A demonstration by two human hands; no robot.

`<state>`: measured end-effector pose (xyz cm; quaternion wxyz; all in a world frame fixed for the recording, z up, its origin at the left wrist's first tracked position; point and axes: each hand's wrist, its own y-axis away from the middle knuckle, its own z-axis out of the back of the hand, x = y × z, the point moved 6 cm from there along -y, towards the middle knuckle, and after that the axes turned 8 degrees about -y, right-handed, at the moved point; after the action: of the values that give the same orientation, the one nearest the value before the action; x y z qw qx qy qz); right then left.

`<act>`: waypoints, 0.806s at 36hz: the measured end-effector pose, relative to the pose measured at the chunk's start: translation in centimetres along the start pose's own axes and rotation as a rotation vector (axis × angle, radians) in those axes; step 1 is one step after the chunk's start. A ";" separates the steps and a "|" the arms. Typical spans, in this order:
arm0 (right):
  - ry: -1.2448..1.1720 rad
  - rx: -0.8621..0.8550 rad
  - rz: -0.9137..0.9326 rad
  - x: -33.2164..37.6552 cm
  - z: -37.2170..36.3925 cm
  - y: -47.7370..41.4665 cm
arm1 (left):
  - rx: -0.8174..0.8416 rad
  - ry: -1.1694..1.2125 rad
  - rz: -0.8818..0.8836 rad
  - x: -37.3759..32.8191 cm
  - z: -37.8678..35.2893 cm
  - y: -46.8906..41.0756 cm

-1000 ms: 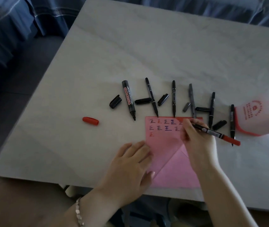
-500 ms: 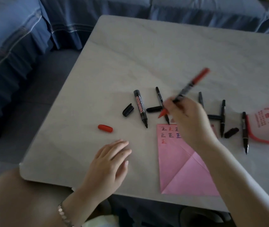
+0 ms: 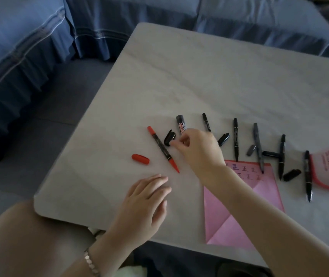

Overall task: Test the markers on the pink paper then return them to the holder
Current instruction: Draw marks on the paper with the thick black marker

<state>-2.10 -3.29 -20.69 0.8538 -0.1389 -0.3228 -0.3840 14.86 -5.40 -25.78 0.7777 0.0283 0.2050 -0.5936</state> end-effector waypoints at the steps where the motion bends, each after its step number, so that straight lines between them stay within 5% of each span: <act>1: -0.003 -0.050 -0.011 -0.5 0.6 -0.2 | 0.006 -0.005 0.002 0.0 0.0 0.0; 13: 0.045 -0.021 -0.202 -2.1 0.0 -0.5 | 0.003 -0.033 -0.003 -0.1 0.1 0.0; 22: -0.753 -0.016 -0.343 -4.1 3.9 2.9 | 0.012 -0.211 -0.041 -1.4 0.6 -0.3; 29: -0.998 -0.237 -0.288 -8.0 8.8 7.8 | 0.060 -0.175 -0.115 -5.1 -0.1 -0.8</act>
<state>-4.18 10.69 -19.28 0.5136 -0.3545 -0.6600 -0.4182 12.98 -0.93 -23.89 0.7560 -0.0124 0.1196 -0.6434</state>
